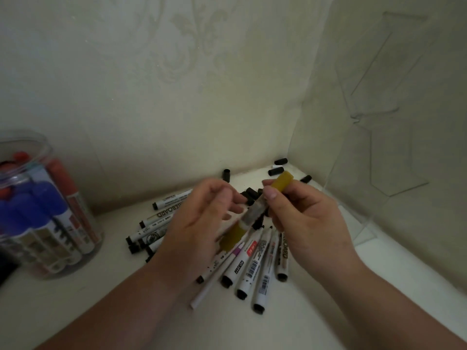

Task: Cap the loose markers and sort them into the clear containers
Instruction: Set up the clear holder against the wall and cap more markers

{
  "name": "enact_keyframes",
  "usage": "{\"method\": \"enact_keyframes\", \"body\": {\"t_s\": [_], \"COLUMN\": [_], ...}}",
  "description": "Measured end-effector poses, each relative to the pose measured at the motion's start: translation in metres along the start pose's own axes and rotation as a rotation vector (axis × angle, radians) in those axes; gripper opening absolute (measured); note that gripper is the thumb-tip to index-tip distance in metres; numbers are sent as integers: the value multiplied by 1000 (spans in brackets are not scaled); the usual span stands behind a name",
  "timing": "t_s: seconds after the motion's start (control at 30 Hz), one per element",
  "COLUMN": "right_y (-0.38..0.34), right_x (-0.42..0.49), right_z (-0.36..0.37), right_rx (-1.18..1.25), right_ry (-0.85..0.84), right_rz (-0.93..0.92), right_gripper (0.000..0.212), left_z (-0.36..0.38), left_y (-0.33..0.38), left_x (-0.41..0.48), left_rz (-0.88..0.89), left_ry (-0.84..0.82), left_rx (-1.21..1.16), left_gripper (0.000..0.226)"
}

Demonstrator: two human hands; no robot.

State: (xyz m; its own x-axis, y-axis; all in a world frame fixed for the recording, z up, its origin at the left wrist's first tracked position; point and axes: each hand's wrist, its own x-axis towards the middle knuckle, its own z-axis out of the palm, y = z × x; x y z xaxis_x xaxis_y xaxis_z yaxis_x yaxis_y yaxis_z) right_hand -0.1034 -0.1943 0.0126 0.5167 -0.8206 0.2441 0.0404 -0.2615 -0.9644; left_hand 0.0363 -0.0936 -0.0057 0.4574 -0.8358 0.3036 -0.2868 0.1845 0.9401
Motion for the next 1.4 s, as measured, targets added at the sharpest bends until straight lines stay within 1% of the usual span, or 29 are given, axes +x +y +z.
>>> {"method": "enact_keyframes", "body": {"t_s": [0.03,0.1,0.17,0.2,0.27,0.33,0.4,0.5,0.57,0.6,0.63,0.7,0.73,0.8,0.83,0.87,0.93,1.03,1.1,1.2,1.27,1.33,1.4], "right_y": [-2,-8,-21,-30,-51,-73,-86,-89,-79,-74,-69,-61,-58,-47,-41,-35,-24,-9,-6,-4,-5,-11,-18], "right_x": [2,5,6,7,10,17,28,35,35,35,33,33,34,37,39,41,46,51,51,50,48,43,32], "right_z": [-1,-5,-12,-18,-34,-57,-81,-114,-125,-128,-130,-142,-148,-160,-162,-161,-153,-139,-135,-135,-133,-130,-120], "right_rx": [22,72,52,12,-98,-201,-289,-383,-370,-318,-226,-59,-40,-126,-193,-266,-420,-606,-647,-658,-705,-756,-746], "right_ry": [30,78,122,143,208,332,471,651,703,724,751,831,881,942,927,875,704,484,421,423,461,538,599], "right_rz": [-18,-64,-145,-215,-379,-518,-600,-677,-685,-680,-684,-718,-728,-736,-735,-721,-606,-428,-379,-352,-385,-555,-762], "right_gripper": [16,28,40,39,36,36,31,19,16,15,18,31,35,38,34,27,16,16,16,19,14,6,9], "left_z": [-3,-8,-10,-9,-5,0,3,5,5,4,4,3,4,5,5,5,6,4,2,-1,-3,-7,-13], "left_y": [-3,-7,-11,-11,-11,-10,-10,-11,-15,-17,-18,-20,-20,-20,-19,-18,-18,-19,-21,-21,-20,-18,-18], "left_x": [4,8,9,8,5,4,2,0,1,2,3,5,5,5,5,5,6,6,7,8,9,10,12], "left_rz": [12,44,45,44,56,81,100,150,169,180,191,197,196,194,195,196,191,176,164,148,138,123,107], "left_ry": [59,146,169,152,63,-59,-155,-220,-238,-241,-242,-235,-228,-215,-209,-203,-198,-194,-189,-168,-132,-80,-14], "left_rx": [-2,55,135,193,327,466,588,653,664,672,682,698,707,723,733,744,758,765,764,753,744,751,742], "left_gripper": [34,36,37,35,28,21,18,16,18,20,23,20,17,13,12,11,10,8,10,15,17,15,10]}}
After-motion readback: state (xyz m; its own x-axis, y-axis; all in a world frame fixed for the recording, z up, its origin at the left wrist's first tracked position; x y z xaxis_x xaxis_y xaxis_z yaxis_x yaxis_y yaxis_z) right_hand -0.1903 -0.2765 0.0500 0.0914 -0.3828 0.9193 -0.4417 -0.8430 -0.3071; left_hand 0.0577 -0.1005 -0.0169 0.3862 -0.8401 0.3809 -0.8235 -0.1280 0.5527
